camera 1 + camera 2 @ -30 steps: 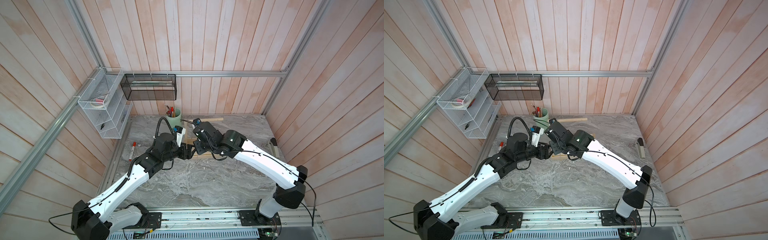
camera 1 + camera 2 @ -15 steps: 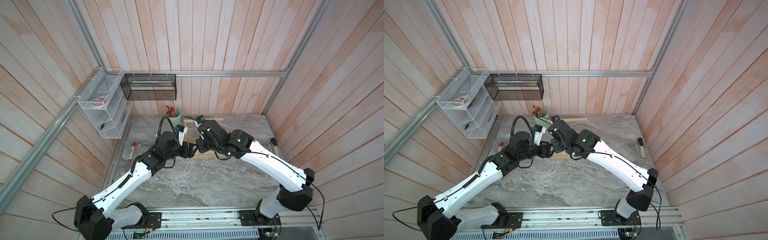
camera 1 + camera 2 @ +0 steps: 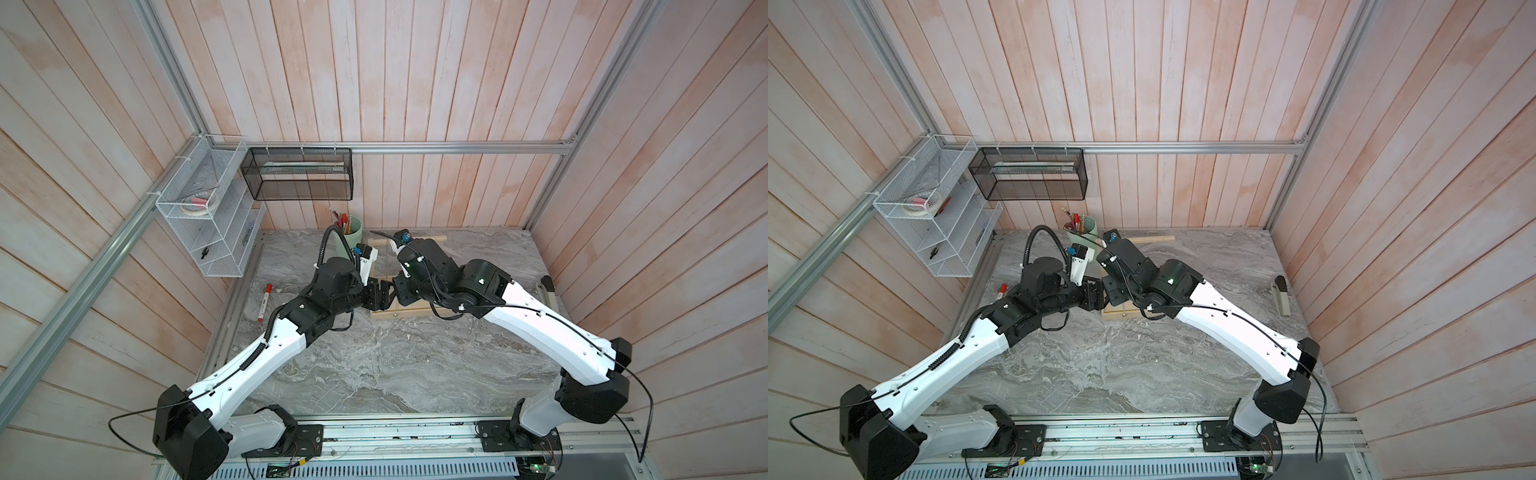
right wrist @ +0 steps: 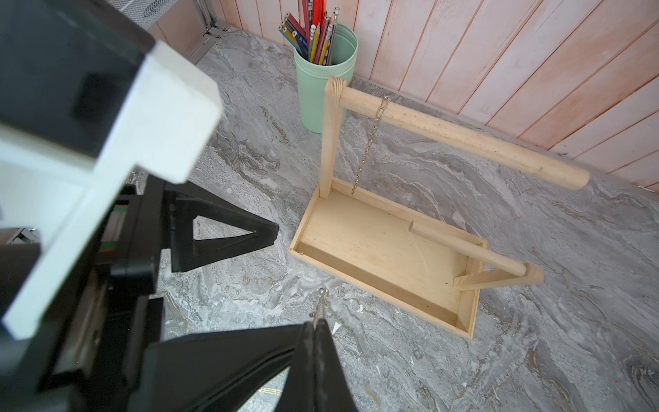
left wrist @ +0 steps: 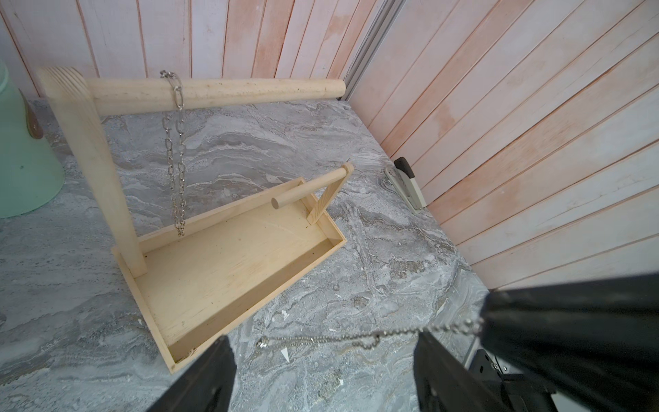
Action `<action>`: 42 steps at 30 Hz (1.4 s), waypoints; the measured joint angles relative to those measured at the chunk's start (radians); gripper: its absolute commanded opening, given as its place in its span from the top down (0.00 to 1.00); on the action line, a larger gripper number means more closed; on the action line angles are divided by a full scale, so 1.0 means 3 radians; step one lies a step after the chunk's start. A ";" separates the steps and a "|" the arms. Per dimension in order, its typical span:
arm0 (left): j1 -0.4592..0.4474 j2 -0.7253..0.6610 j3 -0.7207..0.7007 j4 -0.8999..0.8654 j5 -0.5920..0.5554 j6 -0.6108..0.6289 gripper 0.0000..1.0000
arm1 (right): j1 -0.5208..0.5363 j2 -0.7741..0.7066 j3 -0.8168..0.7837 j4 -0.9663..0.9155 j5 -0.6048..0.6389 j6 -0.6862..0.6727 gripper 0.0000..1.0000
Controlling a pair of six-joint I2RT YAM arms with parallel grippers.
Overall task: Hang the necklace on the jewelry display stand
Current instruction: Pick up the necklace from the center of the board.
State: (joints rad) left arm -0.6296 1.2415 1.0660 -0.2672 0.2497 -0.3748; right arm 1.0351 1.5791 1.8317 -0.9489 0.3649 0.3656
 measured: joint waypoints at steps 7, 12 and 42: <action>-0.0006 0.0140 0.0025 0.0022 0.0001 0.0025 0.20 | 0.0000 -0.0019 0.0000 0.0051 -0.0027 -0.0001 1.00; -0.0028 0.0207 0.0056 0.0051 0.0011 0.0050 0.29 | 0.0000 -0.0046 -0.0013 0.0103 -0.0066 -0.0001 1.00; -0.0137 0.0745 0.1319 -0.0286 0.0038 0.0454 1.00 | -0.0729 -0.0643 -0.0982 0.1235 -0.0350 -0.0150 1.00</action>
State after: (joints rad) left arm -0.6708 1.4651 1.4616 -0.3531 0.2611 -0.2386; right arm 0.8165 1.3861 1.5372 -0.5785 0.2600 0.3206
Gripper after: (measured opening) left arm 0.047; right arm 0.043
